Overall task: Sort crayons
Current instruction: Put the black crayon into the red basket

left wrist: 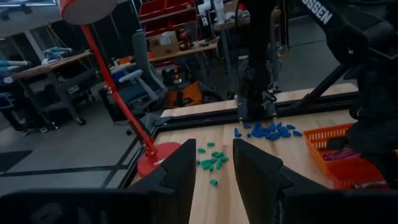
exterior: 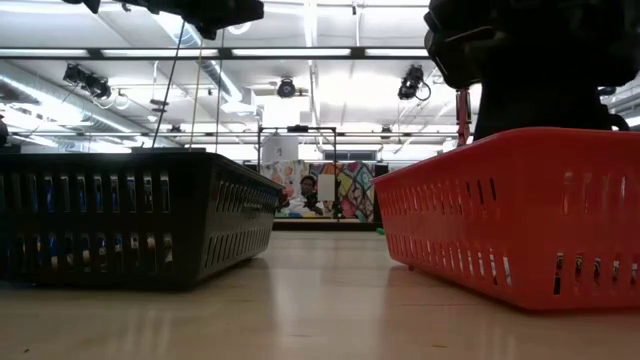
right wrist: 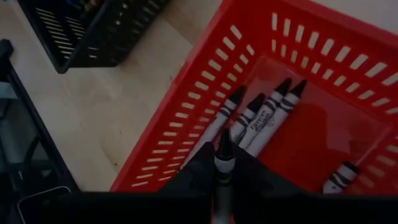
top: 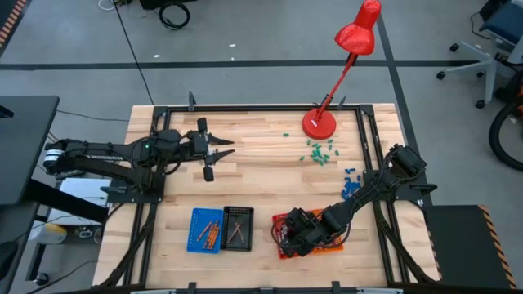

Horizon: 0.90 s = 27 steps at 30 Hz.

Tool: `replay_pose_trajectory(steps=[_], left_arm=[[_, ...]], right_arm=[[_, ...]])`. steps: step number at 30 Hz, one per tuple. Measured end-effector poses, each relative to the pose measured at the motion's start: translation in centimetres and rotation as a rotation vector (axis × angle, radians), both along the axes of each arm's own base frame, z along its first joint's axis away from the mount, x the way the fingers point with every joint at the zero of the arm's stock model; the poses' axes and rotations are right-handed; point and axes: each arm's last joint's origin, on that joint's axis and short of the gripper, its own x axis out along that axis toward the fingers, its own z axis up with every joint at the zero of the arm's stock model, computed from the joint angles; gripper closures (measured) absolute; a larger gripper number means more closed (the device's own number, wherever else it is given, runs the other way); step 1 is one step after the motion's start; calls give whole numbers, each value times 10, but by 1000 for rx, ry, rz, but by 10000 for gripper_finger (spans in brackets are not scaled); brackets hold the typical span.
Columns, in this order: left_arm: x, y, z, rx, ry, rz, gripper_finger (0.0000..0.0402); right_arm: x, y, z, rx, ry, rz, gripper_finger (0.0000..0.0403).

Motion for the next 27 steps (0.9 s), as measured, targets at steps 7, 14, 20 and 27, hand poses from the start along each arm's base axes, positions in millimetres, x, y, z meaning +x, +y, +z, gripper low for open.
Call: replay_pose_trajectory(steps=[7,14,20,27], left_arm=[[0,0,-2,-24,14,-1,283],[-14,5,8,-49,129,33,283],[-27,24,1,-145,331,161,283],[-41,44,-39,-277,564,326,283]], right_arm=[[0,-2,1,9,10,21,313],[-11,-17,49,-113,-123,34,301],[-17,-42,82,-421,-236,24,301],[0,-60,97,-654,-321,110,300]])
